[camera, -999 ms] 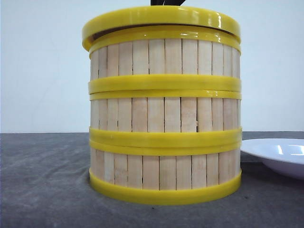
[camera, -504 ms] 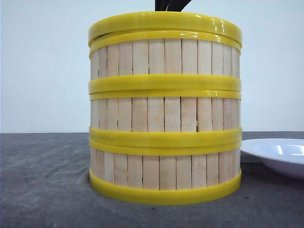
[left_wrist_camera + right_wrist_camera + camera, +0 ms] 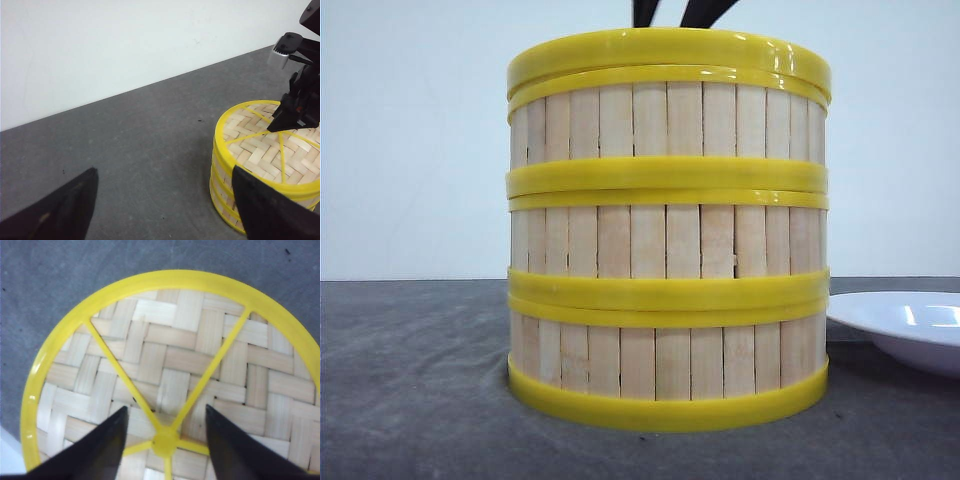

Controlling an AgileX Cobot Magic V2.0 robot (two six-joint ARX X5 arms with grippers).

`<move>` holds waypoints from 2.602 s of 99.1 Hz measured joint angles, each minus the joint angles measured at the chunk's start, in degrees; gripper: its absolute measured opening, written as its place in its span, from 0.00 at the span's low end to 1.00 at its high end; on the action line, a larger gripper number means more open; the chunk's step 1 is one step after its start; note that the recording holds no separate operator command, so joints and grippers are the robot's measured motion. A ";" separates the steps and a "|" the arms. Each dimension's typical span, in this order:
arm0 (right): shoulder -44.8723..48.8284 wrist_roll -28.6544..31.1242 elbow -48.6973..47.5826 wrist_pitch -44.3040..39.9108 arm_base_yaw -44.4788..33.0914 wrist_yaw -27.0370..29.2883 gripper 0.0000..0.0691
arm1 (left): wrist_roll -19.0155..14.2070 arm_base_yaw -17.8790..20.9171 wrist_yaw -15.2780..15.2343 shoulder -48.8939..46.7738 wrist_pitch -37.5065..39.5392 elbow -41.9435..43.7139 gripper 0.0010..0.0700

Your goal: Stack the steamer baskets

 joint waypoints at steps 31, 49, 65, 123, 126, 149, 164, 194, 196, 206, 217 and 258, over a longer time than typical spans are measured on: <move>0.31 -2.05 4.94 1.73 -0.09 -1.05 0.48 | 0.00 0.00 0.00 0.00 0.72 0.00 0.72; -5.11 -5.75 7.76 6.54 0.15 6.23 0.10 | -0.48 0.00 0.00 0.00 2.91 -0.07 0.64; -15.93 -9.40 2.91 10.75 2.51 19.52 0.02 | -2.10 0.00 -6.21 -2.71 8.48 -5.60 0.12; -71.63 -23.32 -85.50 62.14 -3.89 24.68 0.01 | -1.31 -0.66 -15.61 -44.96 29.22 -59.60 0.02; -72.48 -23.47 -85.66 61.53 -3.89 24.30 0.01 | -1.33 -0.68 -15.67 -45.29 28.92 -59.60 0.02; -77.24 -23.65 -83.82 64.98 -3.87 24.90 0.01 | -2.01 -0.74 -16.00 -45.59 30.73 -59.21 0.02; -77.72 -23.65 -83.87 64.30 -3.87 24.90 0.01 | -2.14 -0.74 -16.13 -45.57 30.73 -59.17 0.02; -78.12 -23.65 -83.87 64.37 -3.87 24.98 0.01 | -2.14 -0.74 -16.17 -45.57 30.73 -59.17 0.02; -78.12 -23.65 -83.87 64.37 -3.93 24.98 0.01 | -2.16 -0.74 -16.17 -45.57 30.73 -59.17 0.02; -79.73 -23.65 -83.89 63.25 -5.86 23.80 0.01 | -2.16 -0.74 -16.20 -45.57 30.73 -59.17 0.02; -86.33 -23.67 -83.89 57.53 -11.50 19.32 0.01 | -2.16 -0.74 -16.24 -45.57 30.75 -59.17 0.02; -99.03 -20.35 -102.90 61.96 -32.61 9.60 0.01 | -2.16 -0.74 -16.33 -45.57 30.75 -59.17 0.02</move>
